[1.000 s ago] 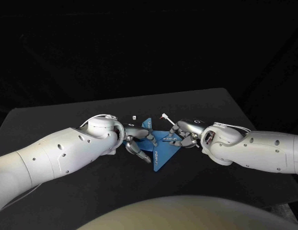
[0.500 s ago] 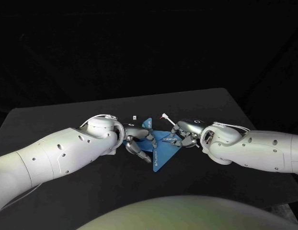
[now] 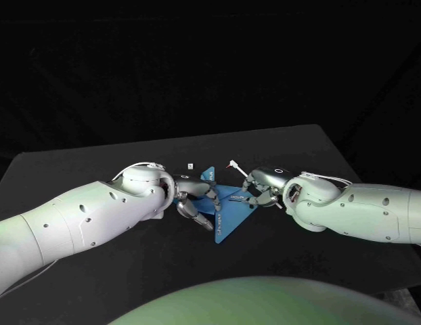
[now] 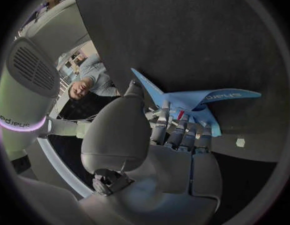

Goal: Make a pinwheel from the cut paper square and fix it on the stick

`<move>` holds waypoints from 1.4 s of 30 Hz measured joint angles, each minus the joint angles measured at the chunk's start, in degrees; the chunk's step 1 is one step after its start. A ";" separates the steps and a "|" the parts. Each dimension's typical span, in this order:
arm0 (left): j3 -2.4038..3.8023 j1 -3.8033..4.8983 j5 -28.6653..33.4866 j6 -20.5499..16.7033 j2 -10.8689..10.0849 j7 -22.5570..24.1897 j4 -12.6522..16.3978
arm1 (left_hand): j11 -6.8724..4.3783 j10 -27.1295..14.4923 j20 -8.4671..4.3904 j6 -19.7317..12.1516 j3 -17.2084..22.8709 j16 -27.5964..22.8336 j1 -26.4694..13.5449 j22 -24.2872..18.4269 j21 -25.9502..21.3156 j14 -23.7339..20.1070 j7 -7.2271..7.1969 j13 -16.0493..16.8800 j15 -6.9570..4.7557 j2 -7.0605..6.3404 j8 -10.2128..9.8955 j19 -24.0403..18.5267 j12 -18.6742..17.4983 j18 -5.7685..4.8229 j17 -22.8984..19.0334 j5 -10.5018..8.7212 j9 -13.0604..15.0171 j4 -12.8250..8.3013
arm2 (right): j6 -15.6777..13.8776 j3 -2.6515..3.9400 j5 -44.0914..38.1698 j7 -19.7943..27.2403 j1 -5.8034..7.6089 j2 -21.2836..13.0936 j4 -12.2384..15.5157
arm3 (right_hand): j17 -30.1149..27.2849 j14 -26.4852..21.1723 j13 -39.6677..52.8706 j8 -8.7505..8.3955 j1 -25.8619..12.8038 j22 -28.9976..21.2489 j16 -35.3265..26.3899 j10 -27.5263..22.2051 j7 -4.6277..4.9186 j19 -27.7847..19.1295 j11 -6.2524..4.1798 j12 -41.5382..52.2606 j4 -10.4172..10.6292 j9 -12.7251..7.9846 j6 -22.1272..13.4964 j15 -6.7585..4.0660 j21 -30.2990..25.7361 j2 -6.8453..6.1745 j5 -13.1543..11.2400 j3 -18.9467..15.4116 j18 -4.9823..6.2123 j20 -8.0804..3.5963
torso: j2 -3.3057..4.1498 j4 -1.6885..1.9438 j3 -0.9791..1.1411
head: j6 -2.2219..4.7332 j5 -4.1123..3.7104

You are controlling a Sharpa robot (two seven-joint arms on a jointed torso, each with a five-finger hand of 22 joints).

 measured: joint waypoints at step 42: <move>-0.01 -0.20 1.19 -2.35 -0.56 -0.24 0.95 | 0.79 1.92 0.00 -5.06 -0.17 0.00 -0.18 -0.04 0.01 -0.07 0.72 0.08 0.90 -1.54 17.70 0.00 -0.21 -0.92 0.07 0.00 10.77 0.17 | -0.86 0.00 -0.82 -0.12 0.14 1.30 -0.46 | -0.01 0.00 0.04 0.05 0.00 -0.02 0.00 0.00 -0.01 0.00 0.00 0.00 -0.31 -0.08 0.01 0.00 0.00 0.00 0.00 0.62 0.00 0.00 | -0.01 -0.07 0.01 | 0.00 0.24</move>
